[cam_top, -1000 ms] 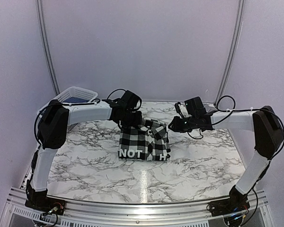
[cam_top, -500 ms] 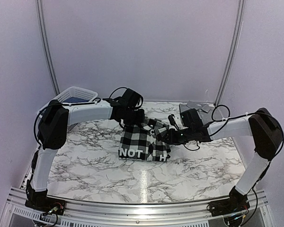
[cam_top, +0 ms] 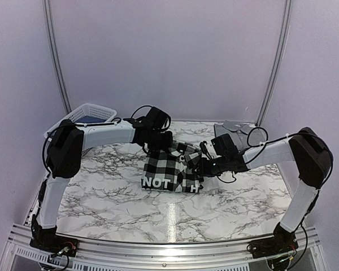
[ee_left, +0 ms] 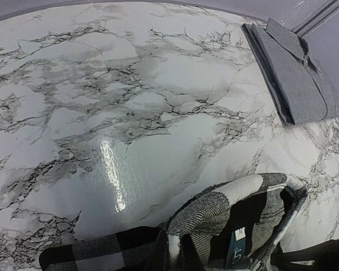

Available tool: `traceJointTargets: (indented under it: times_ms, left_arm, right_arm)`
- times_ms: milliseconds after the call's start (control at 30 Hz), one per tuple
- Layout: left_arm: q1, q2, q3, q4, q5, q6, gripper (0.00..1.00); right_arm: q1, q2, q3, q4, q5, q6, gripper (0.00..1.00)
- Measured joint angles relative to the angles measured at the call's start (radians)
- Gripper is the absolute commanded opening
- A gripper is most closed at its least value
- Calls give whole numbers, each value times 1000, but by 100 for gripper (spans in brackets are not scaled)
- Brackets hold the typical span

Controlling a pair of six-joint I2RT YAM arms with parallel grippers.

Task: Fold and stack the long sleeve shirts
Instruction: Smooth out the square-folded shirt at the center of the board.

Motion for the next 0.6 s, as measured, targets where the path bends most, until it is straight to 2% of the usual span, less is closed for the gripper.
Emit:
traceJointTargets:
  times_ms: [367,467,600]
  left_arm:
    - [3,18,12,1,2,-13,0]
    - [5,18,12,1,0,-21,0]
    - [5,19,12,1,0,-24,0]
  right_arm:
    - [16,1,1,-32,56,8,26]
    - [18,5,2,-43,65,15,21]
    - [29,7,3,-47,72,24,4]
